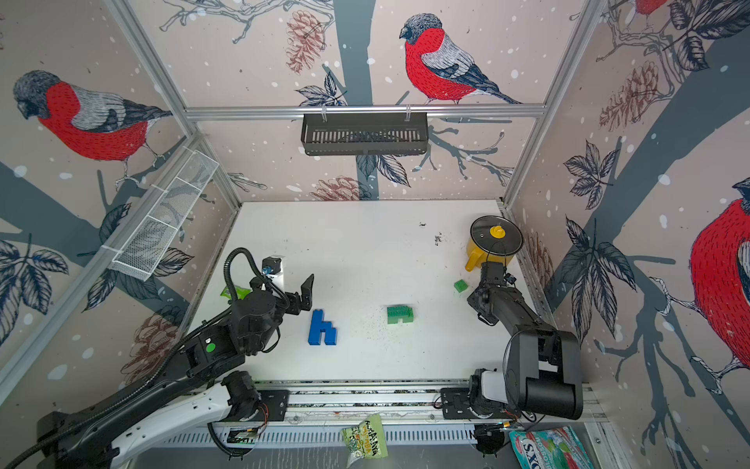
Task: Assemble the letter h with lego
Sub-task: Pick up the lego brick from the center of the board.
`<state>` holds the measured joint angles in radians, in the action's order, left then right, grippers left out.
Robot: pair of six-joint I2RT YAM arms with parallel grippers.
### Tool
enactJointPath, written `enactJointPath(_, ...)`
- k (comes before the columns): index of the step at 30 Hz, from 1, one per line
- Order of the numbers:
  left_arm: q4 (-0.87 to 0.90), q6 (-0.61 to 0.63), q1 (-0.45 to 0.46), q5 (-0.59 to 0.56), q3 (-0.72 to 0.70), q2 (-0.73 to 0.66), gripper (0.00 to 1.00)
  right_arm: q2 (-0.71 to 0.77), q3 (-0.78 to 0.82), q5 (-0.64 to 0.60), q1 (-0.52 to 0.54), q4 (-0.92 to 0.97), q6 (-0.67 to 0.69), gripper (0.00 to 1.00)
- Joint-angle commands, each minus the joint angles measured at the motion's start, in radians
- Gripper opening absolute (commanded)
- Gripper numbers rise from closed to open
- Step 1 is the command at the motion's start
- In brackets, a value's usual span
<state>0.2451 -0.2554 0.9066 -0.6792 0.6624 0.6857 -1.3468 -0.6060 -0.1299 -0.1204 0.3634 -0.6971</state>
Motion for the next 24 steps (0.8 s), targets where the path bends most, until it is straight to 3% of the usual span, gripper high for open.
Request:
enactJointPath(1,-0.007,0.01,-0.001,-0.032,0.008,-0.005,0.98,-0.02,0.002,0.021,0.002,-0.007,0.023,0.43)
enactJointPath(24,0.07,-0.01,-0.003,-0.073,0.03,0.007,0.98,-0.061,-0.021,0.086,0.028,-0.005,0.061,0.34)
